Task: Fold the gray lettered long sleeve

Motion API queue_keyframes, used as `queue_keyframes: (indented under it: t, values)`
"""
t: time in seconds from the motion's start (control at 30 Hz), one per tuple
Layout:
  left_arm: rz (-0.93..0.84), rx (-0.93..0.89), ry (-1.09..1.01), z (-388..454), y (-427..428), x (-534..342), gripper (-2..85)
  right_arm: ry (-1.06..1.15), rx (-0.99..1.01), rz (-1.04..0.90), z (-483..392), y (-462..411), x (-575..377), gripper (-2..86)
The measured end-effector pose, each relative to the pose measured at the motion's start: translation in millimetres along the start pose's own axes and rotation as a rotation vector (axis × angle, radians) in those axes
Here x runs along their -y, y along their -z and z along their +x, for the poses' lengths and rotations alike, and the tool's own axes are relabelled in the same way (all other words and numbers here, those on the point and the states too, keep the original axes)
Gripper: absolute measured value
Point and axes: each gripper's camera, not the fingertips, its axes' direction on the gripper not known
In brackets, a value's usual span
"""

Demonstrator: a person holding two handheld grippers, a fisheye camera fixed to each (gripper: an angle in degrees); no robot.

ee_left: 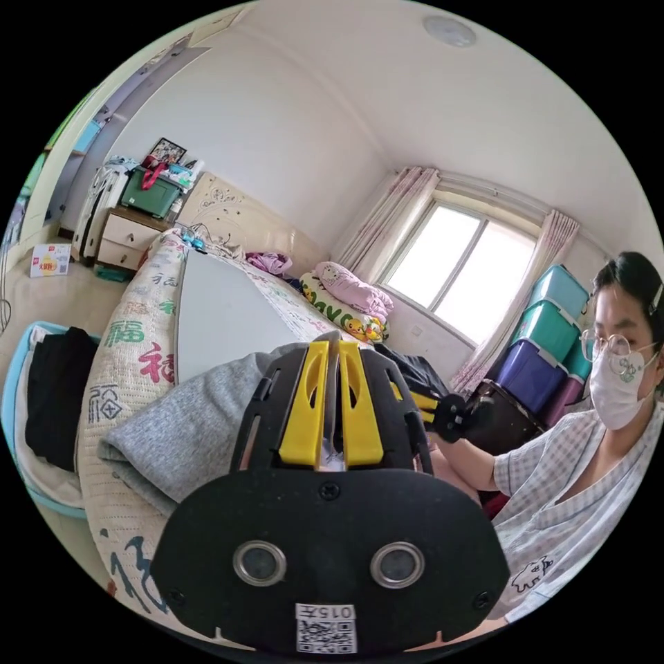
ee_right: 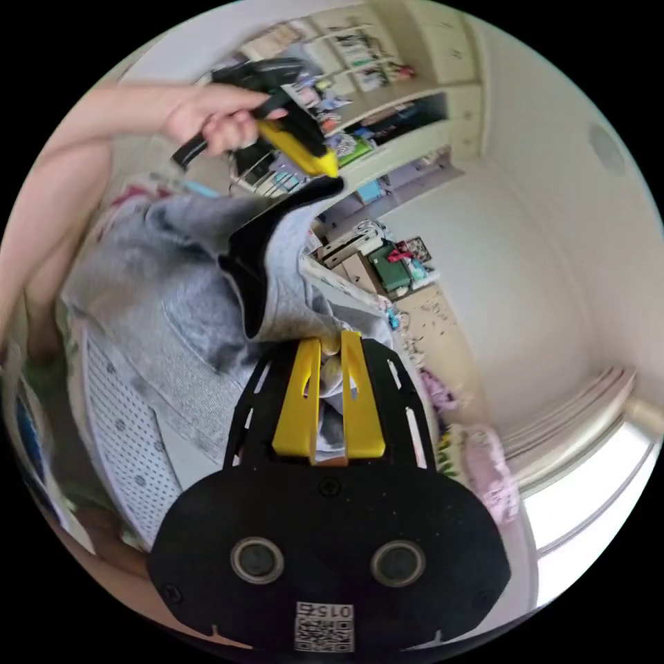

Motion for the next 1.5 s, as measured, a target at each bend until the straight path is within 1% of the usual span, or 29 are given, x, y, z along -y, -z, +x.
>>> queue_keyframes:
  t: [0.03,0.07,0.1,0.13,0.2,0.3,0.37,0.47,0.57,0.63,0.73,0.87,1.0,1.1,1.17,1.3,1.4,1.47,1.5]
  values:
    - [-0.01,0.015,-0.027,4,-1,-3,1.8,-0.124,0.071,0.015,30,1,-2,5.2]
    - [-0.024,0.037,-0.063,10,-2,-7,2.3,-0.19,0.105,0.022,46,0,-5,5.2]
    - [-0.034,0.047,-0.084,13,-3,-9,2.5,-0.32,0.169,0.03,77,-3,-13,5.1]
    - [-0.061,0.06,-0.133,20,-5,-14,3.3,-0.385,0.203,0.032,92,-5,-18,5.1]
    - [-0.116,0.064,-0.203,30,-12,-22,5.0,-0.624,0.341,0.052,142,-18,-42,5.1]
    - [-0.253,0.081,-0.284,43,-34,-41,9.3,-0.806,0.456,0.064,179,-35,-63,5.1]
    - [-0.425,0.065,-0.35,53,-63,-59,12.5,-0.845,0.471,0.059,191,-42,-64,5.1]
    - [-0.568,0.065,-0.408,65,-101,-88,13.4,-0.872,0.478,0.062,204,-47,-58,5.1]
    - [-0.647,0.018,-0.441,77,-138,-113,13.5,-0.872,0.475,0.058,214,-48,-47,5.1]
    - [-0.692,0.02,-0.491,90,-161,-129,13.4,-0.873,0.479,0.059,221,-49,-38,5.1]
    - [-0.787,0.05,-0.62,118,-197,-163,13.2,-0.876,0.481,0.057,228,-48,-31,5.1]
    - [-0.915,0.169,-0.714,130,-234,-204,11.8,-0.882,0.492,0.049,239,-46,-20,5.1]
    - [-0.913,0.167,-0.702,132,-236,-213,11.4,-0.867,0.493,0.04,247,-40,-4,5.1]
    - [-0.909,0.14,-0.66,127,-232,-215,9.1,-0.857,0.496,0.037,252,-33,8,5.2]
    - [-0.882,0.116,-0.588,116,-221,-209,4.4,-0.87,0.514,0.041,257,-29,11,5.2]
    - [-0.792,0.132,-0.474,97,-195,-197,1.8,-0.904,0.542,0.048,267,-19,18,5.1]
    - [-0.629,0.208,-0.418,97,-162,-185,0.9,-0.935,0.537,0.058,269,-5,25,4.9]
    - [-0.415,0.299,-0.341,101,-123,-172,0.5,-0.985,0.519,0.093,270,10,28,4.6]
    - [-0.349,0.329,-0.312,103,-111,-168,0.4,-1.022,0.487,0.132,271,26,32,4.5]
